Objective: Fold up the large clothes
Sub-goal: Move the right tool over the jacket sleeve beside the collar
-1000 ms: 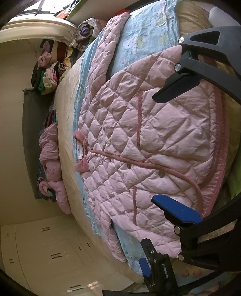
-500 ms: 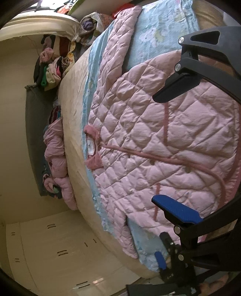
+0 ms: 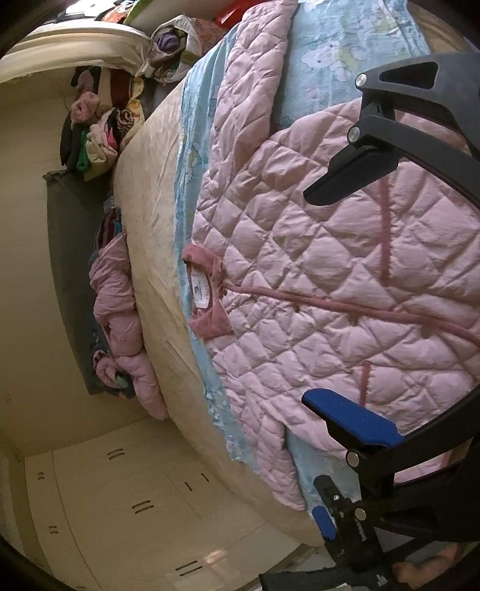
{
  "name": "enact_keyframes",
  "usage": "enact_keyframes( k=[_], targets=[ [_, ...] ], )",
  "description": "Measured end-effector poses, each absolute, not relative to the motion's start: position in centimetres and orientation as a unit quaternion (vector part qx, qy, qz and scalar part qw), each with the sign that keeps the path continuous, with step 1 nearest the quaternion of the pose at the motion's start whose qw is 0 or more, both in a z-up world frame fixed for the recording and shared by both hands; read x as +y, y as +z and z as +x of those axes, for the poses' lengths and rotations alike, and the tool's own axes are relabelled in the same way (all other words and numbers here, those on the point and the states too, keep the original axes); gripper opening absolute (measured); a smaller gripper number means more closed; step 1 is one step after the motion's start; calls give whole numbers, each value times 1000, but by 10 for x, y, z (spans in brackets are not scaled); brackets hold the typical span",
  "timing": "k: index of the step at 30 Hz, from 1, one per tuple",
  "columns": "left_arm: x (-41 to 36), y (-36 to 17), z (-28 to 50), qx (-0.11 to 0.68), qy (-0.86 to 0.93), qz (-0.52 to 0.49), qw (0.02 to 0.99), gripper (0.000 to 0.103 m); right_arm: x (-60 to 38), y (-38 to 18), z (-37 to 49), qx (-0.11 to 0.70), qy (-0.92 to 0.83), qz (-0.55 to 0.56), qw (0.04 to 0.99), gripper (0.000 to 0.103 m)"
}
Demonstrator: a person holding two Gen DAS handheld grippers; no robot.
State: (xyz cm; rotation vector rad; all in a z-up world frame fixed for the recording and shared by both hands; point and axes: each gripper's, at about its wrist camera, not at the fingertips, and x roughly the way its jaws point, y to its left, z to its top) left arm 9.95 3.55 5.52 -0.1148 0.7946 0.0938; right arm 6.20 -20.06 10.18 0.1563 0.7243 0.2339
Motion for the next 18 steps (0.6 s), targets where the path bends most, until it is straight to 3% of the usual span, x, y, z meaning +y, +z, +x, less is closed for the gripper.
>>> enact_keyframes(
  k=[18],
  targets=[
    [31, 116, 192, 353, 52, -40, 933, 95, -230, 149, 155, 328, 94, 134, 930, 99]
  ],
)
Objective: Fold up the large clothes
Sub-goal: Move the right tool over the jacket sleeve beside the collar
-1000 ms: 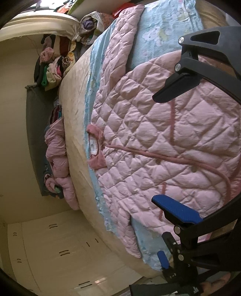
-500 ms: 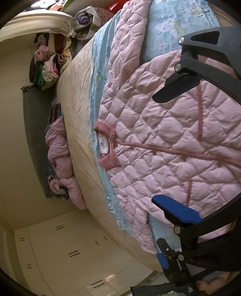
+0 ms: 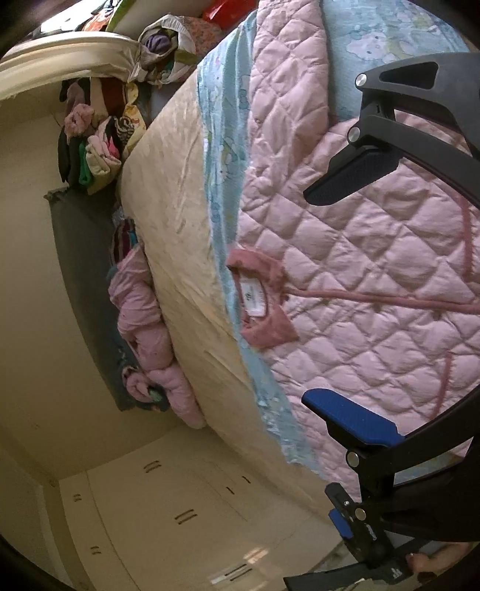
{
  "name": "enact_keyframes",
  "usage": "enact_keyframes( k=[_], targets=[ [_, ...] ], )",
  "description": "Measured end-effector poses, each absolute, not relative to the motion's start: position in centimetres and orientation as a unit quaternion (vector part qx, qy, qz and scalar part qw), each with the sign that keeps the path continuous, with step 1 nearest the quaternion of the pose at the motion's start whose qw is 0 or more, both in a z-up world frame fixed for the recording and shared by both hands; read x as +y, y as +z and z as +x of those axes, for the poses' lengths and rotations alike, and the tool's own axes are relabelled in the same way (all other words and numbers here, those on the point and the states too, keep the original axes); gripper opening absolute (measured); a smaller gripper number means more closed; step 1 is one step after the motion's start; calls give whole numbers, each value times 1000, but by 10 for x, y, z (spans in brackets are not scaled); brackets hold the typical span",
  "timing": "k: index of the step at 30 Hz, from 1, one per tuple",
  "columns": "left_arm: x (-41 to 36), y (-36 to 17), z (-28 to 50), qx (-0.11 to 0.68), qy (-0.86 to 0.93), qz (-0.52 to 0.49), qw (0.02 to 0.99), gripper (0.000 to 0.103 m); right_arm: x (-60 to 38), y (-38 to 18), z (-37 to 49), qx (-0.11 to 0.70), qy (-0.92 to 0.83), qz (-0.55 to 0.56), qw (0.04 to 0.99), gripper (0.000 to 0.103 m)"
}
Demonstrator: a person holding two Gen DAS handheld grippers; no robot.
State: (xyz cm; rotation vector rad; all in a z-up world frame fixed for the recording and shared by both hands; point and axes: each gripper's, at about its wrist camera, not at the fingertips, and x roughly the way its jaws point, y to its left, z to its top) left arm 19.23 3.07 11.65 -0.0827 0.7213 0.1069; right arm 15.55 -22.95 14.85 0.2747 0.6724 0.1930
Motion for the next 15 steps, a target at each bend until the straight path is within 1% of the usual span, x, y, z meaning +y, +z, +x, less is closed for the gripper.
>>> enact_keyframes(
  k=[7, 15],
  targets=[
    [14, 116, 227, 354, 37, -41, 934, 95, -262, 146, 182, 324, 59, 147, 933, 99],
    [-8, 98, 261, 370, 20, -30, 928, 95, -298, 125, 201, 333, 14, 160, 929, 99]
  ],
)
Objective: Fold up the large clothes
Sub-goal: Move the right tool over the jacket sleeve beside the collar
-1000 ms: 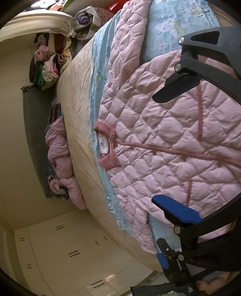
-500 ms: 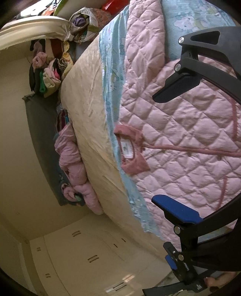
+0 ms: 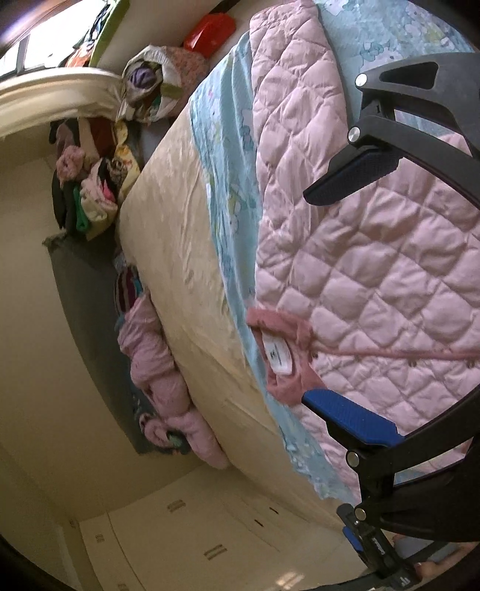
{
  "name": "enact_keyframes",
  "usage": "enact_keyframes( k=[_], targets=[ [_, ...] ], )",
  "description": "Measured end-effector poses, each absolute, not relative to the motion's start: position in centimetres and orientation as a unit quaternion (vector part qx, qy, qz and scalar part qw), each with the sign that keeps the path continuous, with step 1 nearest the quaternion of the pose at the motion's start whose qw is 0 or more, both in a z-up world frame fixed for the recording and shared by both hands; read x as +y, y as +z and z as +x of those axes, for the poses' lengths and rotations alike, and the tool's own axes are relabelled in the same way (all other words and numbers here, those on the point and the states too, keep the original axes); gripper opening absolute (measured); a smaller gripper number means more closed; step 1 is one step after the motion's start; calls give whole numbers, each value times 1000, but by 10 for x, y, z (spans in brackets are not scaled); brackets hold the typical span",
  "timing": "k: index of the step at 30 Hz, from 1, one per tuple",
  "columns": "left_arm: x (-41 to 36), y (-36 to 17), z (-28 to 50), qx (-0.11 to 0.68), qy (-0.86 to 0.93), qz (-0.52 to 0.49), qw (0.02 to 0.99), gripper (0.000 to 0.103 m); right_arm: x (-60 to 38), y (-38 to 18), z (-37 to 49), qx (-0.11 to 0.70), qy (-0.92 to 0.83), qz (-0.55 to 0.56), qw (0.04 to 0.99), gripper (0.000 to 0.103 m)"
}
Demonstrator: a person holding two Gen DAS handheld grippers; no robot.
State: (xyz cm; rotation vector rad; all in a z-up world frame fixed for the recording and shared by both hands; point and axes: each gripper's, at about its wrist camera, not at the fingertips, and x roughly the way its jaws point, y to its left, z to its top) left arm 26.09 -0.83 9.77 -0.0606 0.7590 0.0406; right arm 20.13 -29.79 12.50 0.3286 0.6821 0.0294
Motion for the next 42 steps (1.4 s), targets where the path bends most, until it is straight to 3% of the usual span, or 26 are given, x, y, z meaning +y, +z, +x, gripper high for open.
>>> enact_keyframes(
  k=[42],
  targets=[
    [-69, -17, 310, 454, -33, 23, 890, 95, -552, -27, 194, 351, -300, 340, 819, 99]
  ],
)
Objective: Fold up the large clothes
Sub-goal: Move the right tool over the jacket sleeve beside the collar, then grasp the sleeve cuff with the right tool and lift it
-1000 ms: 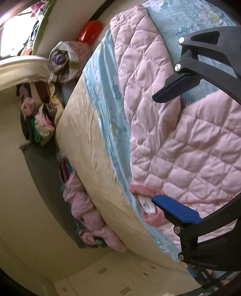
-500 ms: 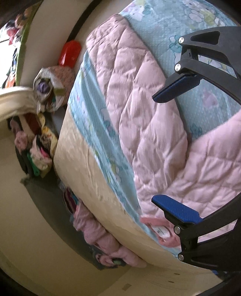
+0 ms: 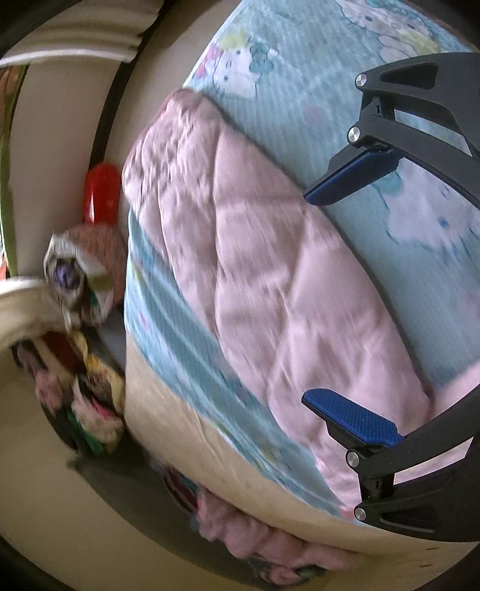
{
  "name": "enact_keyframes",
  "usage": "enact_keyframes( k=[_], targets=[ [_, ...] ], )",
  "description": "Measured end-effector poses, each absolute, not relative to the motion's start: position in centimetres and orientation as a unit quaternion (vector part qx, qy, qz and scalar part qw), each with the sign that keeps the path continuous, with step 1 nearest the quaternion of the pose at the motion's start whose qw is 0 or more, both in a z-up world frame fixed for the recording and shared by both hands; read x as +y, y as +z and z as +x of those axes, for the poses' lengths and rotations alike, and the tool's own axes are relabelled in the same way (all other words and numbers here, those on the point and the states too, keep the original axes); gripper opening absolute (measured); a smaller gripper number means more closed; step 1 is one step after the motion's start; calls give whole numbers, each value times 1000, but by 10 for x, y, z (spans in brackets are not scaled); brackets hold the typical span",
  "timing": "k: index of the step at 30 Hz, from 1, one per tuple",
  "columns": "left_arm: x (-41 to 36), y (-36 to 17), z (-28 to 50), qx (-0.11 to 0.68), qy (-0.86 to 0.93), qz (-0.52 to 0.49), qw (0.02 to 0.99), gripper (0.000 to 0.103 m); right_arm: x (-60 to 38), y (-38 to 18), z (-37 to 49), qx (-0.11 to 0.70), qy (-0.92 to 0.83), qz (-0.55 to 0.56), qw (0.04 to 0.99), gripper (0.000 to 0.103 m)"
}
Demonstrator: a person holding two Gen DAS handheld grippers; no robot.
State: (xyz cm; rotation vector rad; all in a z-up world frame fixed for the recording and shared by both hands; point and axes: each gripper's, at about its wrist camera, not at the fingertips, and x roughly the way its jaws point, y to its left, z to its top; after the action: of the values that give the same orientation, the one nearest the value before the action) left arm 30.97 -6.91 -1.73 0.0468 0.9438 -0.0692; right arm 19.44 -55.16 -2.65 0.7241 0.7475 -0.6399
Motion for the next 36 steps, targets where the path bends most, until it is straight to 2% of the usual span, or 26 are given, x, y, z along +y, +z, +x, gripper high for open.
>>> enact_keyframes(
  k=[13, 15, 16, 17, 18, 20, 23, 26, 36],
  targets=[
    [-54, -29, 312, 464, -12, 6, 886, 95, -641, -76, 182, 349, -364, 417, 756, 99],
    [-53, -29, 311, 463, -9, 5, 886, 95, -650, -79, 182, 338, -364, 425, 757, 96],
    [-53, -28, 311, 462, -9, 5, 887, 95, -654, -79, 180, 331, -366, 432, 755, 87],
    [-52, -27, 309, 460, -9, 4, 888, 95, -657, -78, 179, 328, -372, 431, 754, 73],
    [-52, -25, 309, 459, -9, 3, 889, 95, -660, -78, 176, 322, -381, 433, 751, 65],
    [-51, -20, 306, 456, -10, 2, 890, 95, -664, -76, 170, 302, -377, 446, 754, 37],
    [-50, -12, 304, 452, -6, 7, 892, 95, -658, -64, 166, 280, -351, 447, 774, 25],
    [-42, 2, 304, 445, 1, 5, 896, 95, -643, -33, 168, 256, -318, 424, 808, 20],
    [-11, 56, 316, 426, -13, -42, 904, 95, -564, 81, 199, 200, -160, 345, 903, 16]
  ],
)
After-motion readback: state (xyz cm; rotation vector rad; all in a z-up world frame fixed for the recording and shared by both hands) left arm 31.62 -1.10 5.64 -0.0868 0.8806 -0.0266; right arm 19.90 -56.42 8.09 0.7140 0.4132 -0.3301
